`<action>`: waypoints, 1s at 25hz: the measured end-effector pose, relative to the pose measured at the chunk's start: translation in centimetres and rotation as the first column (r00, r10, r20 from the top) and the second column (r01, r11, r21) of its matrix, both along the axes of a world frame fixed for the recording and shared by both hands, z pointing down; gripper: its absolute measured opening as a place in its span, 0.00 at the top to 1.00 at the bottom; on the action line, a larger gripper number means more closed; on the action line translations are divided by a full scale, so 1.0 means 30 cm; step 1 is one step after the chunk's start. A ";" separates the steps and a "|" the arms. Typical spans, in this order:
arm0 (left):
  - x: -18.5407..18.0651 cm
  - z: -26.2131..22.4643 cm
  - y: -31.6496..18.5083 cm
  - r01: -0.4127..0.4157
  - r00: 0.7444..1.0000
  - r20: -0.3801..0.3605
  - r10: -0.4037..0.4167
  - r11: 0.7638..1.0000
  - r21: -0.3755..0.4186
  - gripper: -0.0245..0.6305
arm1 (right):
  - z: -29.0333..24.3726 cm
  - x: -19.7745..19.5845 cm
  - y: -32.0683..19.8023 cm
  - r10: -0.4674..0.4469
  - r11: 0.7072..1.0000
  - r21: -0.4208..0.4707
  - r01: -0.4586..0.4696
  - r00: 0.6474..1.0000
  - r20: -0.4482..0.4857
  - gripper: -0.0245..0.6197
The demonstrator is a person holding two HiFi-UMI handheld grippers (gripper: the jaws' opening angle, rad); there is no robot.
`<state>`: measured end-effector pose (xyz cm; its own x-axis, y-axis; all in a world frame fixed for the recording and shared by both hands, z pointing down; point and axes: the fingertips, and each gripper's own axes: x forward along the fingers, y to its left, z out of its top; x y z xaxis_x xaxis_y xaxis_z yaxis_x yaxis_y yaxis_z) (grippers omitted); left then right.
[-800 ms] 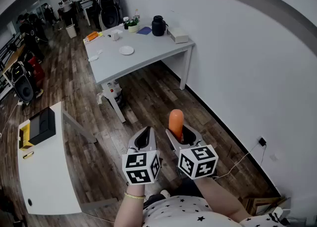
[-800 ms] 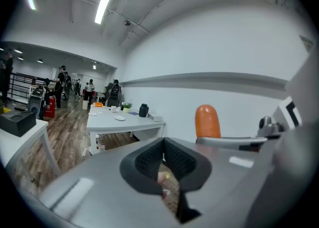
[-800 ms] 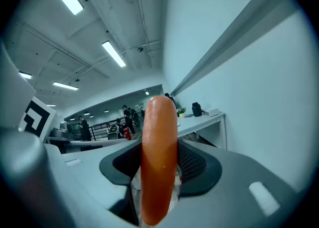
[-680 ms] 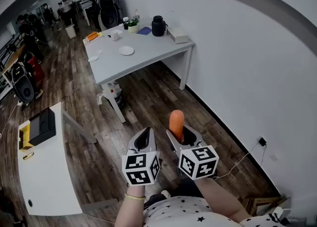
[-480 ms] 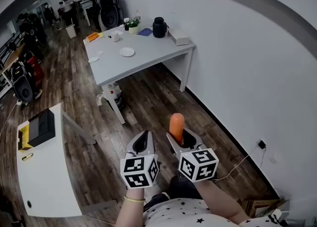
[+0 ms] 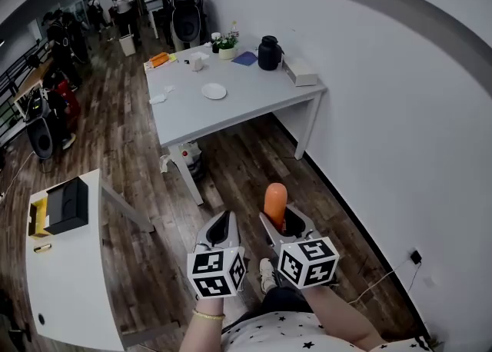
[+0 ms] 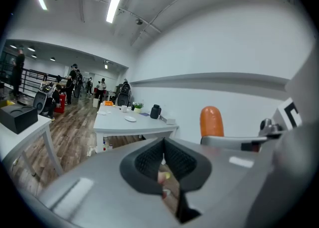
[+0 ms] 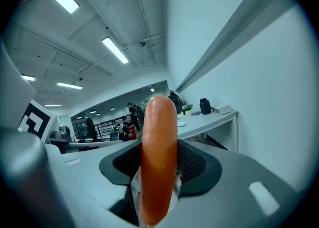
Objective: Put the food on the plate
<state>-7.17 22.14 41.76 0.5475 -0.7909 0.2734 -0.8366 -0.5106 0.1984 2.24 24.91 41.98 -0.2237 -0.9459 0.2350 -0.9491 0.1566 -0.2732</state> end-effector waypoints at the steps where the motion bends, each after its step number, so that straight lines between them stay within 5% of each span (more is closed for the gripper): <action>1: 0.009 -0.003 -0.047 0.009 1.000 0.003 -0.009 1.000 0.004 0.95 | -0.006 0.011 -0.050 -0.011 1.000 0.004 0.011 1.000 -0.002 0.63; 13: 0.150 -0.109 -0.552 0.122 0.992 -0.029 -0.121 0.991 0.047 0.95 | -0.099 0.164 -0.567 -0.147 0.988 0.040 0.149 0.988 -0.038 0.63; 25: 0.252 -0.038 -0.874 0.171 0.985 0.016 -0.171 0.985 0.014 0.95 | -0.040 0.260 -0.931 -0.189 0.982 -0.002 0.189 0.982 -0.029 0.63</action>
<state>0.38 -4.07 40.61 0.3994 -0.8757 0.2712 -0.9149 -0.3621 0.1783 10.05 -3.02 40.79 -0.3916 -0.8874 0.2431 -0.9098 0.3341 -0.2461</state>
